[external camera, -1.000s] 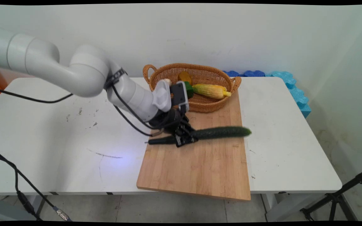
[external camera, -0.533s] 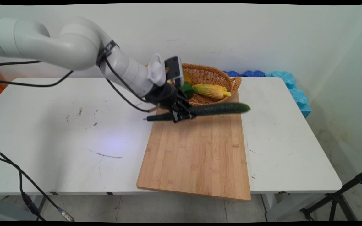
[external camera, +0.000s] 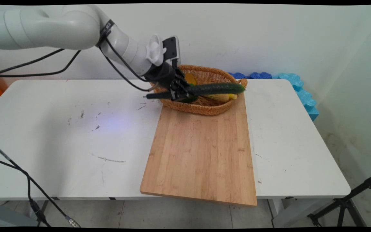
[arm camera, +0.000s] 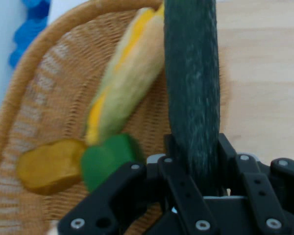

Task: Place the picked object in the vegetable basket

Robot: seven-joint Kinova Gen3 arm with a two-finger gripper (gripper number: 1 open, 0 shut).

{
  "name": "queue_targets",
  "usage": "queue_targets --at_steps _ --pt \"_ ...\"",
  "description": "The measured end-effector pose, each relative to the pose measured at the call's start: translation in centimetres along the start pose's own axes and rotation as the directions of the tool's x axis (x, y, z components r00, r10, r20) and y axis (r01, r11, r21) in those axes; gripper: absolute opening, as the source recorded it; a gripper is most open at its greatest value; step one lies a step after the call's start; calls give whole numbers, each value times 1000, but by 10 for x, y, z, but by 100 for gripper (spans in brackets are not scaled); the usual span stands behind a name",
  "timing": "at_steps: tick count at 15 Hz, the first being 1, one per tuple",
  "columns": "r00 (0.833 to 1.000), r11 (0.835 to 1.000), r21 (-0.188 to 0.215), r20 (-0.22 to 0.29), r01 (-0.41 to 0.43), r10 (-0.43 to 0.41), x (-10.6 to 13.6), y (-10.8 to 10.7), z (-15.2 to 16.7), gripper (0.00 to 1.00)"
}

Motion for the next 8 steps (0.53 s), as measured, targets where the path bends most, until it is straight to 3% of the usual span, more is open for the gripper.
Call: queue_targets --at_steps 4,8 --pt "997 997 34 11 -73 73 -12 -35 16 0" --pt "991 990 42 14 -131 131 -20 -53 34 0"
